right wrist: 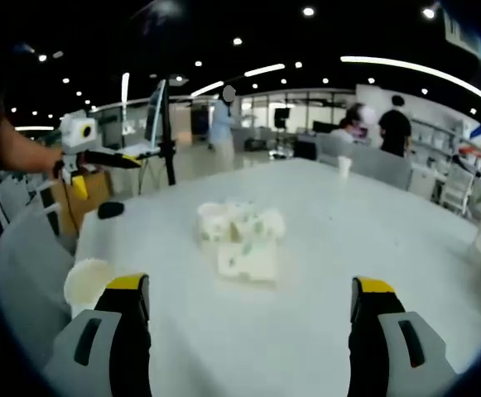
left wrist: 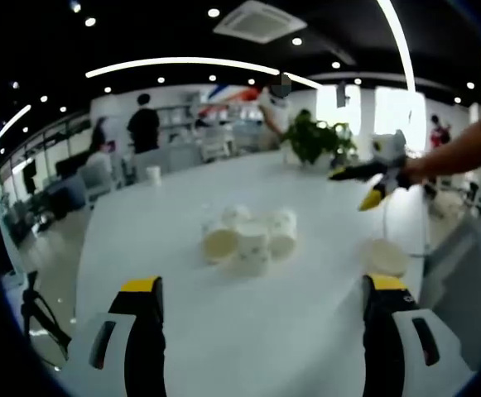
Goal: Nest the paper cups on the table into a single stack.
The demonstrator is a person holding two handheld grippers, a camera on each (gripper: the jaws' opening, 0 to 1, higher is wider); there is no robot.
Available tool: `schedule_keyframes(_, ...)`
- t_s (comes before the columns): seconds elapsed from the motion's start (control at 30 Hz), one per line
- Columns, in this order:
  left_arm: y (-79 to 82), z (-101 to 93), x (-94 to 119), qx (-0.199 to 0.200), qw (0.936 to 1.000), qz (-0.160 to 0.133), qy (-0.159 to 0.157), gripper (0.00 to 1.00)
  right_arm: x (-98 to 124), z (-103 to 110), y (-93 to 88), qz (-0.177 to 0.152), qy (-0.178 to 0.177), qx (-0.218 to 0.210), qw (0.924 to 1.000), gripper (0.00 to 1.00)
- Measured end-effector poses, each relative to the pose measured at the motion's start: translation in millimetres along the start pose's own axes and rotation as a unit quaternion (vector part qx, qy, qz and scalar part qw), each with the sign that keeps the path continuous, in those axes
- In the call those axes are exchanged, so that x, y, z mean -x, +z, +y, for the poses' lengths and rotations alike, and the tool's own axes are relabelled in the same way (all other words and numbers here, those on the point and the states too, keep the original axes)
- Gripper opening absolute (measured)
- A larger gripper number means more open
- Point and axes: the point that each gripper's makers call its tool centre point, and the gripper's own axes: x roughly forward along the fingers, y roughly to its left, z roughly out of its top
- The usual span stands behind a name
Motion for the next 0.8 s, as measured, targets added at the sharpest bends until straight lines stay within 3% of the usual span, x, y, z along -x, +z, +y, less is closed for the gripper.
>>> schedule_keyframes(0.8, -3.5, 3.2, 6, 0.009, 0.9998, 0.006, 0.014, 0.98, -54, -11, 15.7, -0.005, 0.017, 0.001, 0.9998, 1.0)
